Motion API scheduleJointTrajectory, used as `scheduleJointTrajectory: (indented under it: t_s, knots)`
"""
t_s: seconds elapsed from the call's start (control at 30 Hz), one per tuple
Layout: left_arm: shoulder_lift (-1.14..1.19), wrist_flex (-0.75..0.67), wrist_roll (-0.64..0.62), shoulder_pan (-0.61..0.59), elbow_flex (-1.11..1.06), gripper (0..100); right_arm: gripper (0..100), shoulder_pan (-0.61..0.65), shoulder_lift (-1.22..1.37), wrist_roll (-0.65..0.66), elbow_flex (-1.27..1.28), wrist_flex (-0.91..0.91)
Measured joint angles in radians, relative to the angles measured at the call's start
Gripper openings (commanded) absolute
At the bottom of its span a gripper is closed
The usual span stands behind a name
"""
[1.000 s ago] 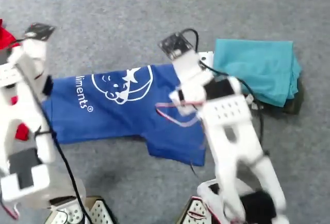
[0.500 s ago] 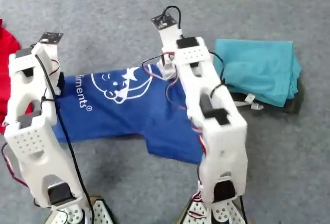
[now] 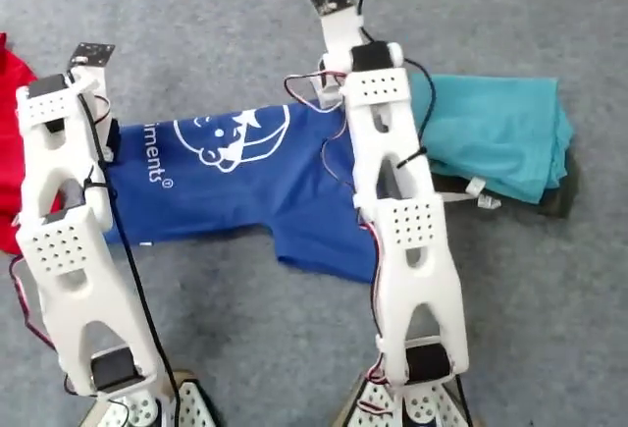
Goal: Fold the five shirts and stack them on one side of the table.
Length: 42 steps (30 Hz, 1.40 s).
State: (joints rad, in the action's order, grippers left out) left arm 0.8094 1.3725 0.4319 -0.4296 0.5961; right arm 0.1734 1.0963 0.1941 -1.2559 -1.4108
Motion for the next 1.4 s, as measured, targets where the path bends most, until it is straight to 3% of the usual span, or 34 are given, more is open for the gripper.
scheduleJointTrajectory:
  t_s: [0.2,0.43,0.73,1.1,1.2,1.4]
  knots:
    - [-0.018,0.098,0.101,-0.002,0.006,3,1.5,0.0,0.014,0.0,-0.244,-0.16]
    - [-0.02,0.157,0.126,-0.006,-0.003,3,1.5,0.035,0.161,0.0,-0.258,-0.16]
    - [-0.009,0.12,0.124,-0.029,0.008,3,1.5,0.029,0.288,0.0,-0.279,-0.078]
    - [-0.097,0.316,0.126,-0.052,0.204,3,1.5,0.0,0.279,0.0,-0.373,-0.218]
    - [-0.153,0.356,0.126,-0.064,0.204,3,1.4,-0.009,0.207,0.072,-0.373,-0.322]
    - [-0.276,0.374,0.169,-0.109,0.161,3,1.5,-0.003,0.003,0.195,-0.233,-0.35]
